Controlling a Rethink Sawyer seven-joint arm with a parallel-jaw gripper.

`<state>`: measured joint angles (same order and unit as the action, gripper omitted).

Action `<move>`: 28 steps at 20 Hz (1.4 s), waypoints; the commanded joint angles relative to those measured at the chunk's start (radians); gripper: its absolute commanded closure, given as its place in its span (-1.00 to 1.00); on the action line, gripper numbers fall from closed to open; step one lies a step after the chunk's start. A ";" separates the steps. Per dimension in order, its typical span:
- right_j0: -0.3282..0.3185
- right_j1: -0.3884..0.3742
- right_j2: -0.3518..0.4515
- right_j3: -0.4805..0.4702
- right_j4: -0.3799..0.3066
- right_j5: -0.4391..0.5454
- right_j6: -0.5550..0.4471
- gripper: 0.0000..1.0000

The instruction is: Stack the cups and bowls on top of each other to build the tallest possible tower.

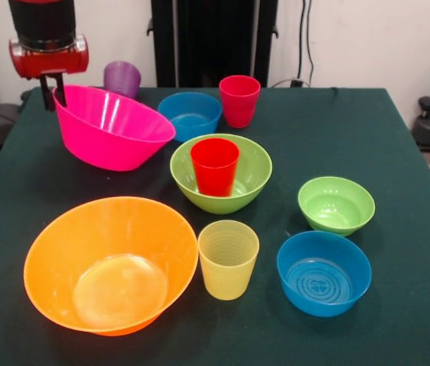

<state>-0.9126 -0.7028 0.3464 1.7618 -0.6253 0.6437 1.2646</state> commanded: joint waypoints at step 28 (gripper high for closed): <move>0.125 -0.233 0.110 0.227 0.271 0.152 0.097 1.00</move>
<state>-0.8669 -0.9568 0.4191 1.8978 -0.3744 0.8465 1.2646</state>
